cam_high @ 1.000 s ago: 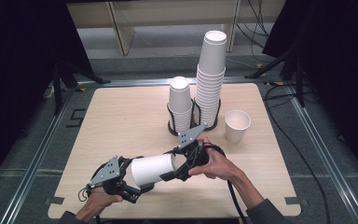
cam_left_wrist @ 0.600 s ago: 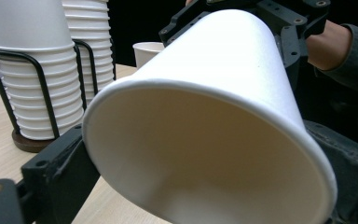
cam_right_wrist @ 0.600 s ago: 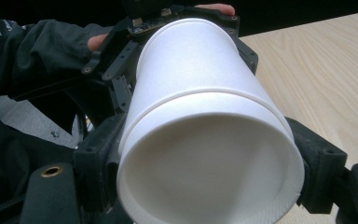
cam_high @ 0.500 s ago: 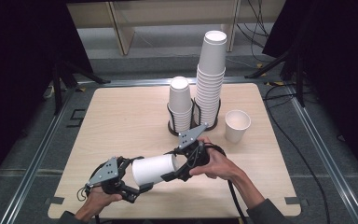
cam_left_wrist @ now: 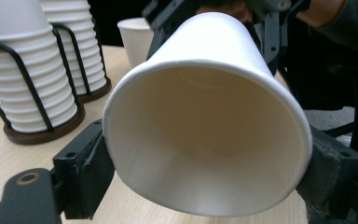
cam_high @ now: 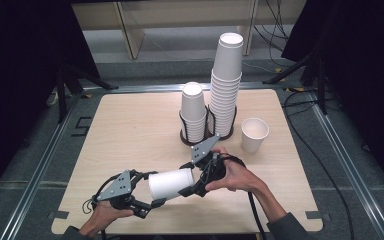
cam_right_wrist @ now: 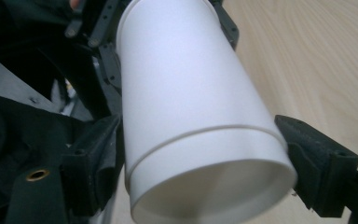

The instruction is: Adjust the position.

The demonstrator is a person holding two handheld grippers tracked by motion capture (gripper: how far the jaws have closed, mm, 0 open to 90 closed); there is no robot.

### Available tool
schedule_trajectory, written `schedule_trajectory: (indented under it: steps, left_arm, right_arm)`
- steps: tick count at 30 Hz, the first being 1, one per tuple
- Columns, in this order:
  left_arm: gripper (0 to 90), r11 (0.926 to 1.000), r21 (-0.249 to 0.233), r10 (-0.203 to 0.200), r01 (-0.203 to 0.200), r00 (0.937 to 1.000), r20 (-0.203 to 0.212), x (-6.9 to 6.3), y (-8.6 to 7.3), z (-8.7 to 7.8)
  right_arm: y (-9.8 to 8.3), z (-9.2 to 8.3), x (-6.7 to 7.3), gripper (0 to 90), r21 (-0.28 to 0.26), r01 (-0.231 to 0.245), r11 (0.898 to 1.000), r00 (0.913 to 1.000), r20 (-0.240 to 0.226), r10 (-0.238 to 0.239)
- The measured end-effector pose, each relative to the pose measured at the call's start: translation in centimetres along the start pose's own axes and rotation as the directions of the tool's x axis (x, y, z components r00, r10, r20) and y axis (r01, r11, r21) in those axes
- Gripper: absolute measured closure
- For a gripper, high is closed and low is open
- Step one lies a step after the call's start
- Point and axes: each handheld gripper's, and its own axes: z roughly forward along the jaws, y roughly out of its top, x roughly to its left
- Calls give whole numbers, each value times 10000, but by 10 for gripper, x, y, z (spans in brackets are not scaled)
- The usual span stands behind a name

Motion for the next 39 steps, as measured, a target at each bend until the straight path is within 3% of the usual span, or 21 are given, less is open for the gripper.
schedule_trajectory:
  steps: [5,6,7,8,9,11,12,14,16,18,22,23,25,27,28,32,34,35,36,39]
  left_arm:
    - [160,9990,446,-42,47,9999,-109,-1,-2,3]
    - [161,9989,470,-56,60,9999,-84,-1,-2,5]
    - [160,9969,787,49,-40,9999,-123,-1,-1,3]
    - [160,9970,771,16,-2,9998,-181,-1,-2,4]
    - [161,9962,873,-2,19,9998,-197,-2,-1,4]
    - [161,9950,994,82,-64,9998,-178,-2,-1,6]
    - [161,9928,1194,150,-123,9996,-223,-3,0,5]
    - [160,9916,1287,173,-152,9997,-155,-3,-1,7]
    - [161,9876,1556,243,-212,9995,-182,-4,-1,7]
    - [162,9878,1536,298,-268,9994,-176,-4,-1,9]
    - [162,9852,1664,435,-417,9990,-71,-5,-1,9]
    - [163,9850,1672,451,-427,9989,-107,-6,-1,9]
    - [163,9846,1696,452,-436,9990,-58,-6,-1,9]
    - [163,9817,1843,491,-474,9988,-46,-8,0,10]
    - [163,9820,1809,550,-539,9985,-14,-8,-1,11]
    - [163,9809,1862,556,-562,9984,88,-9,0,11]
    - [163,9808,1853,597,-608,9982,114,-9,0,11]
    - [163,9808,1855,598,-605,9982,92,-10,0,11]
    - [163,9820,1806,549,-560,9984,111,-10,0,11]
    - [162,9799,1899,585,-609,9981,186,-11,0,11]
  right_arm:
    - [6,-7,4,179,574,730,9957,9930,884,-779]
    - [6,-8,8,178,933,364,9950,9928,1101,-467]
    - [8,-7,8,176,1177,834,9895,9883,1177,-973]
    - [9,-6,10,178,1400,1043,9846,9835,1329,-1231]
    - [10,-6,13,178,1620,930,9824,9814,1514,-1179]
    - [14,-2,17,179,1963,1301,9719,9764,1450,-1600]
    - [15,-1,21,178,2243,1260,9663,9721,1661,-1653]
    - [18,3,23,178,2452,1679,9548,9636,1636,-2115]
    - [21,7,28,174,2734,1587,9487,9626,1710,-2103]
    - [22,15,31,175,3076,1866,9330,9551,1656,-2456]
    - [23,24,34,175,3570,2008,9123,9467,1688,-2744]
    - [23,27,33,175,3758,2202,9002,9355,1799,-3040]
    - [24,29,34,176,3900,2232,8934,9305,1877,-3144]
    - [25,32,35,177,3938,2346,8887,9301,1749,-3230]
    - [25,34,35,177,4054,2487,8797,9250,1700,-3399]
    - [23,42,36,180,4271,2606,8658,9235,1511,-3526]
    - [23,45,35,179,4274,2598,8659,9250,1474,-3502]
    - [23,46,34,178,4360,2788,8557,9174,1427,-3716]
    - [22,47,35,178,4384,2562,8615,9258,1452,-3491]
    - [21,51,34,179,4459,2807,8499,9189,1309,-3721]
